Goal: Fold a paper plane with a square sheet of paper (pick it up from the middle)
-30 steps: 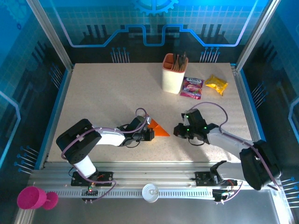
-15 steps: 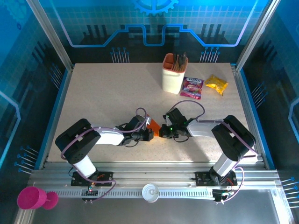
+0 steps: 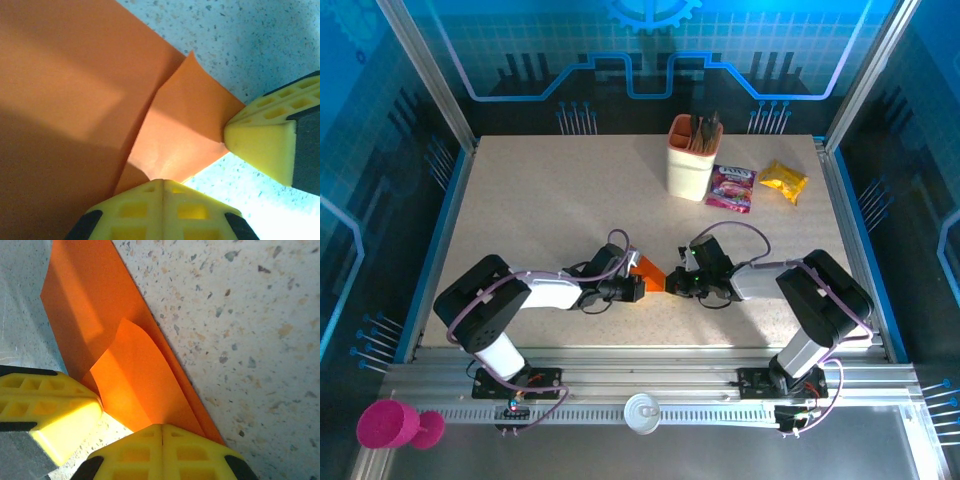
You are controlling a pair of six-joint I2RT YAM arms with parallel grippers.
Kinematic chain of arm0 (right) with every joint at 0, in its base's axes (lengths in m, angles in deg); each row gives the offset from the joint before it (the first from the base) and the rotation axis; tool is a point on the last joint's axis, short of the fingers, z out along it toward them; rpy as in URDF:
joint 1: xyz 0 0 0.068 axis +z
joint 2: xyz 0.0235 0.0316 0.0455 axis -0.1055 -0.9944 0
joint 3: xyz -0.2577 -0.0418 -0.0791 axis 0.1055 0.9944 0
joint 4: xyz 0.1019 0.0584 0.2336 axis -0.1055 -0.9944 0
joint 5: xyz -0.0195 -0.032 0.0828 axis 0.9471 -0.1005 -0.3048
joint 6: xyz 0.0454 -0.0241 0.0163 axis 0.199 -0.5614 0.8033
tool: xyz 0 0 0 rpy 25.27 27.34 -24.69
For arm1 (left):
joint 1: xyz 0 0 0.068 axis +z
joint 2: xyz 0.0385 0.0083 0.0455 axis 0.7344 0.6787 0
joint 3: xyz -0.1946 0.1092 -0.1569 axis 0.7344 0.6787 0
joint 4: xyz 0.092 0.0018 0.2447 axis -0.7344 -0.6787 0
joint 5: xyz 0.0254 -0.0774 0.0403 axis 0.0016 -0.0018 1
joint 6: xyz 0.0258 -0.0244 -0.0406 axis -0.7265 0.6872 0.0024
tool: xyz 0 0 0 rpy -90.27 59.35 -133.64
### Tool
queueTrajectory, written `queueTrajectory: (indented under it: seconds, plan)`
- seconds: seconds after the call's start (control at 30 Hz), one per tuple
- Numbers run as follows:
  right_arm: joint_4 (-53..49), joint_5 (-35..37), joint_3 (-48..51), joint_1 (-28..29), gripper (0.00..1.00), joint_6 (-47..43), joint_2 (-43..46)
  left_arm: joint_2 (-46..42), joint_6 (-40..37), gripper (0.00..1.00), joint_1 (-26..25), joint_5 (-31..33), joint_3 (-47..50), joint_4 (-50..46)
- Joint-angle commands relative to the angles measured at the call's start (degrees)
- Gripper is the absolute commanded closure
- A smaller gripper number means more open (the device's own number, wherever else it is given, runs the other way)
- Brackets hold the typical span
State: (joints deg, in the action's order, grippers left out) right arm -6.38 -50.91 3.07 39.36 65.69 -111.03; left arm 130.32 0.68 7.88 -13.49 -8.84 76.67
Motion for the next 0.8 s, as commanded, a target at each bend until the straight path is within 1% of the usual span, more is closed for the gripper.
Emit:
queueTrajectory:
  seconds: [0.0,0.2,0.3,0.4,0.5,0.67,0.77]
  plan:
    - [-7.6,4.7,3.4,-1.7,1.00,1.5,-2.6,-0.7,-1.6,1.00,3.0,2.6,2.7,-11.3]
    - [-6.5,4.9,4.8,-1.4,1.00,4.8,-3.2,-5.7,0.3,0.85,7.5,3.0,3.3,-13.9]
    - [-5.0,4.9,5.9,-0.6,1.00,7.1,-2.9,-10.2,3.6,0.75,9.6,1.1,3.9,-14.4]
    - [-4.2,5.6,6.3,0.8,1.00,9.2,-2.4,-14.4,7.7,0.67,9.8,-1.5,4.2,-14.5]
    - [-4.5,6.7,6.2,2.4,1.00,10.9,-1.7,-16.7,13.2,0.59,9.8,-4.2,5.2,-12.9]
    - [-3.9,8.4,6.5,4.8,1.00,14.2,-0.7,-16.2,21.7,0.54,9.2,-7.1,7.1,-7.4]
    - [-3.4,9.6,6.8,5.9,1.00,15.7,-0.3,-14.9,25.4,0.52,7.8,-6.7,7.1,-4.8]
